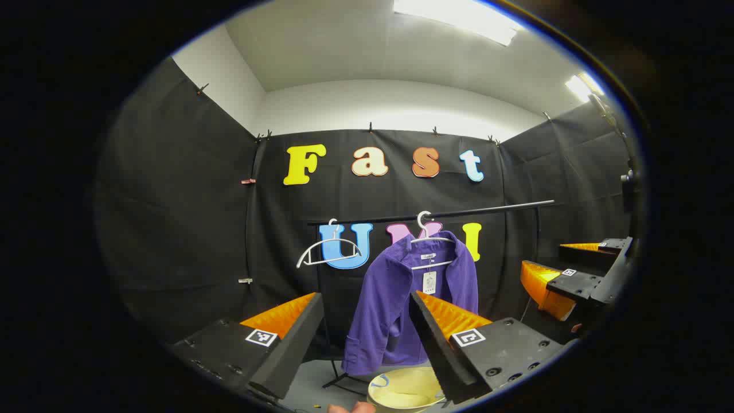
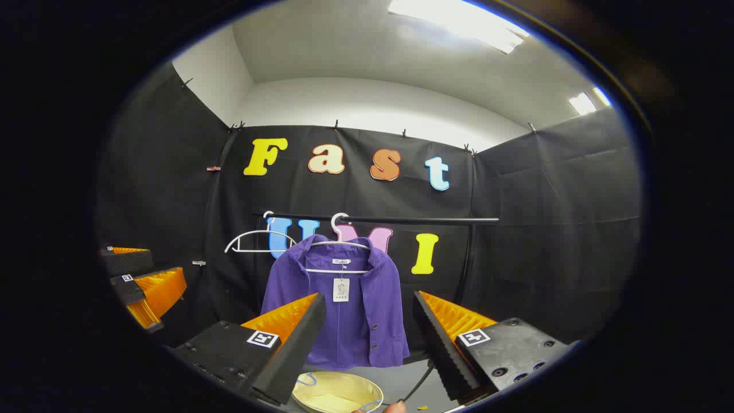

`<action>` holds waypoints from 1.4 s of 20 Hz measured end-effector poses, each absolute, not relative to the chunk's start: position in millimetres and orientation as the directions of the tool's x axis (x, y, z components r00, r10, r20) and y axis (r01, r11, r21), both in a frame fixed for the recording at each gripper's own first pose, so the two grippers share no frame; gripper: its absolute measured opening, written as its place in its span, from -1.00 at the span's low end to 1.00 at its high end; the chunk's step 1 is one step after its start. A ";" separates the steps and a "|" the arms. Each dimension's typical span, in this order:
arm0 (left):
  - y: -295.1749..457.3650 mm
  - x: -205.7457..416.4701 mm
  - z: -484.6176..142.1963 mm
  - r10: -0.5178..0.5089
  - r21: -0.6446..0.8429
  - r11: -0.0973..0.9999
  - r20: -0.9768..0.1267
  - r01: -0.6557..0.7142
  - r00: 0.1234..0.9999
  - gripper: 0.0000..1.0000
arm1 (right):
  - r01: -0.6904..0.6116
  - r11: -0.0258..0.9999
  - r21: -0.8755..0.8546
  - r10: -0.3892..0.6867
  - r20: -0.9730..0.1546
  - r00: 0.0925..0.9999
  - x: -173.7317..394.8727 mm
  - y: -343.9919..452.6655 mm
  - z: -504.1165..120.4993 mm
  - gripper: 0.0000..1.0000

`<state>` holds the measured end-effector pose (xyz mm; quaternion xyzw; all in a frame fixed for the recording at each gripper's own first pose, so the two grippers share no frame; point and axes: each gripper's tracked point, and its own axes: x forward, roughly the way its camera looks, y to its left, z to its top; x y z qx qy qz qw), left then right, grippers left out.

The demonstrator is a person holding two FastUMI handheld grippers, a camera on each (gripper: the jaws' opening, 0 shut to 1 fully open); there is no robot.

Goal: Grasp the clothes on the hanger with both hands and then place them into the laundry hamper below.

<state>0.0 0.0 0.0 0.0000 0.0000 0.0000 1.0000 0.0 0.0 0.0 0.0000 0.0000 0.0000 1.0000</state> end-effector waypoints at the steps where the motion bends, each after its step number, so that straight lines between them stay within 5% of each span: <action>1: -0.1 -0.5 0.5 -0.001 0.001 1.000 0.000 0.001 1.000 0.83 | -0.002 1.000 -0.001 0.002 0.001 1.000 0.8 -0.1 0.5 0.94; 20: 20.6 -4.3 -6.0 0.026 0.013 1.000 -0.008 -0.026 1.000 0.89 | -0.009 1.000 -0.008 0.009 -0.005 1.000 4.6 4.4 0.1 0.94; 28: -25.7 64.1 1.4 -0.035 -0.015 0.999 0.027 0.035 0.999 0.89 | 0.001 1.000 -0.022 -0.002 -0.022 1.000 58.8 -8.3 -14.6 0.95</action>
